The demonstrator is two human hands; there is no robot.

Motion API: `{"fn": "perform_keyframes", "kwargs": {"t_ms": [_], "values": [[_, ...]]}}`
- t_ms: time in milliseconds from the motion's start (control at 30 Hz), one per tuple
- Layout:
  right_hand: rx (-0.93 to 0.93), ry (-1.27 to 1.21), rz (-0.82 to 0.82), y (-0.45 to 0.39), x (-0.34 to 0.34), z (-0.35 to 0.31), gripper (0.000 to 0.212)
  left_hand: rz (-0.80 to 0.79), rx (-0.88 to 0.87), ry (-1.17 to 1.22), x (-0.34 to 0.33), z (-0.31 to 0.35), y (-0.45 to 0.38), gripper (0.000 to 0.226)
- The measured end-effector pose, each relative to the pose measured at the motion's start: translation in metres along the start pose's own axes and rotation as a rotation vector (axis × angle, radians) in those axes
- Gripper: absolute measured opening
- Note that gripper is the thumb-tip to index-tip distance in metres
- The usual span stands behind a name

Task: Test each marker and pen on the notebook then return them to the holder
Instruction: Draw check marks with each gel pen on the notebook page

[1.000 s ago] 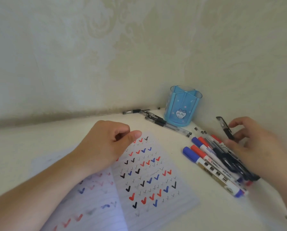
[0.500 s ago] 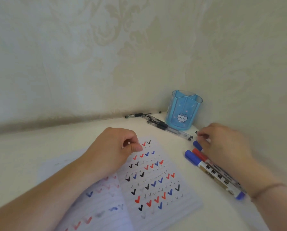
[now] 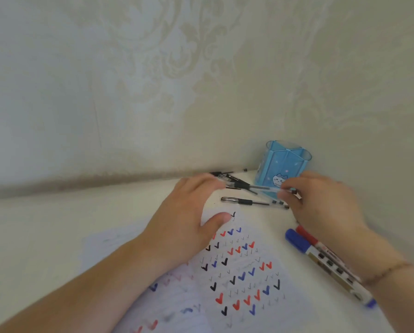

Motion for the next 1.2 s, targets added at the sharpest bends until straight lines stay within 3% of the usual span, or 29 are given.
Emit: {"fn": "perform_keyframes", "kwargs": {"t_ms": [67,133,233,300,433,567,667,767,900,1000,1200], "values": [[0.098,-0.167,0.173,0.022,0.036,-0.012,0.029,0.061,-0.061,-0.061,0.007,0.007,-0.001,0.050],[0.098,-0.519,0.223,0.044,0.058,-0.015,0.024,0.045,-0.154,-0.119,0.007,0.020,0.000,0.040],[-0.105,-1.402,0.158,0.062,0.050,-0.018,0.031,-0.153,-0.245,0.026,-0.008,0.041,0.010,0.029],[-0.137,-1.692,0.004,0.072,0.028,-0.039,0.039,-0.309,-0.329,0.093,-0.023,0.057,0.020,0.023],[0.040,-1.674,-0.214,0.083,0.009,-0.075,0.020,-0.445,-0.372,0.162,-0.034,0.068,0.030,0.027],[0.133,-1.664,-0.253,0.087,0.015,-0.075,0.017,-0.553,-0.361,0.304,-0.039,0.075,0.035,0.028],[0.164,-1.560,-0.258,0.089,0.017,-0.073,0.017,-0.529,-0.359,0.291,-0.042,0.072,0.036,0.026],[0.116,-1.610,-0.278,0.084,0.013,-0.064,0.011,-0.494,-0.303,0.289,-0.042,0.062,0.032,0.020],[-0.066,-1.697,-0.352,0.074,-0.005,-0.041,0.028,-0.407,-0.097,0.418,-0.033,0.035,0.021,0.023],[-0.184,-1.524,-0.387,0.075,-0.023,-0.029,0.041,-0.323,-0.040,0.343,-0.031,0.021,0.017,0.022],[-0.237,-1.241,-0.422,0.076,-0.039,-0.019,0.049,-0.377,-0.080,0.131,-0.042,0.017,0.017,0.026]]}}
Point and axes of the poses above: each hand's wrist, its own y-axis away from the middle knuckle, its own x-axis out of the back of the hand, z = x × y, the point moved 10 cm from there along -y, towards the middle knuckle, and after that the axes turned 3 degrees about z, right-handed, at the moved point
